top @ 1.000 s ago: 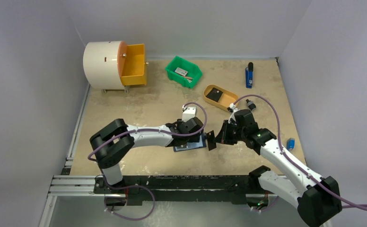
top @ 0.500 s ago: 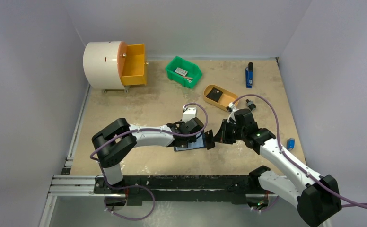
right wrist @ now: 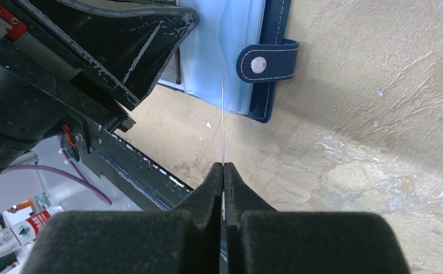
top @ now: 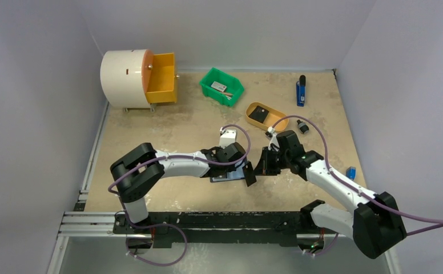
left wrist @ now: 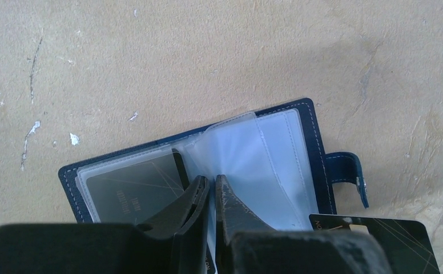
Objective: Put the credit cards into the card holder
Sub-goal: Turn over the card slot in the card holder.
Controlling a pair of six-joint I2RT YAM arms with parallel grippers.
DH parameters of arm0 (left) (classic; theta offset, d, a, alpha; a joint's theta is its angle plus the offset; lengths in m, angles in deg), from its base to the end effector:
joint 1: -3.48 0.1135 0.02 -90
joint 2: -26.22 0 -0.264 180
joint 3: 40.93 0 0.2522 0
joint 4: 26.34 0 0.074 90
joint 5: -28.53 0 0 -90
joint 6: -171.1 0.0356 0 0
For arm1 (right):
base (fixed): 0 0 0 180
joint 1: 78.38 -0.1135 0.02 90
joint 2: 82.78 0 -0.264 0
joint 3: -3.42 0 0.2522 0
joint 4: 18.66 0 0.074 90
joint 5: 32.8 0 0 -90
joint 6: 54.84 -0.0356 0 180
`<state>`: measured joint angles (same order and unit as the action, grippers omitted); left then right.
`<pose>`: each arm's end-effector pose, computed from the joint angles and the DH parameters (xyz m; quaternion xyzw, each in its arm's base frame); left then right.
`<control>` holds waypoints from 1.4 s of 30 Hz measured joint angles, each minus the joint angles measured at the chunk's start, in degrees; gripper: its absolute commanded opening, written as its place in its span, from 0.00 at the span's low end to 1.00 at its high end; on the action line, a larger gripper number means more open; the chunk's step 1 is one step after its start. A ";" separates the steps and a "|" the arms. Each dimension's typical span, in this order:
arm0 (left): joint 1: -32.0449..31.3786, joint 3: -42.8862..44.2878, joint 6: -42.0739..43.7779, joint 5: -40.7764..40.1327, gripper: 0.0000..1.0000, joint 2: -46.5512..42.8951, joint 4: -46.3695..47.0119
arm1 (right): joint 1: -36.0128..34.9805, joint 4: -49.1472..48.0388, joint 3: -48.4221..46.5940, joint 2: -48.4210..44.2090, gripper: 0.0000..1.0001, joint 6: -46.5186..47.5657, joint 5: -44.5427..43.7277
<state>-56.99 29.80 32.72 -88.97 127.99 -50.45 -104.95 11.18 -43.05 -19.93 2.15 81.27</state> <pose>0.1869 -0.2967 0.1553 0.0268 0.9291 -0.1047 0.3537 0.1860 0.1092 0.2004 -0.0266 0.9104 0.3491 0.2203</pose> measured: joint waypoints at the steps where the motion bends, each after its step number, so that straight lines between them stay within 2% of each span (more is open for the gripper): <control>1: 0.00 -0.09 -0.02 -0.02 0.03 -0.11 0.02 | 0.00 -0.04 0.00 0.02 0.00 0.04 0.00; 3: 0.00 -0.46 -0.02 -0.13 0.00 -0.37 0.22 | 0.00 -0.11 0.00 0.04 0.00 0.13 -0.02; 27: 0.00 -2.89 -0.07 -0.68 0.00 -2.38 0.66 | -0.07 -6.82 0.31 7.06 0.00 0.28 5.03; 35: 0.00 -3.52 -0.46 -0.76 0.26 -4.87 -0.55 | -0.68 -8.98 0.28 7.32 0.00 0.35 8.79; 42: 0.00 -3.52 -0.57 -1.49 0.36 -9.38 -1.40 | -1.79 -9.77 0.28 9.44 0.00 0.48 10.01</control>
<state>-56.99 26.28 32.16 -90.46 118.62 -51.85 -106.74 1.41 -42.76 -10.49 2.63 91.28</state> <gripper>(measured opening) 0.333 0.004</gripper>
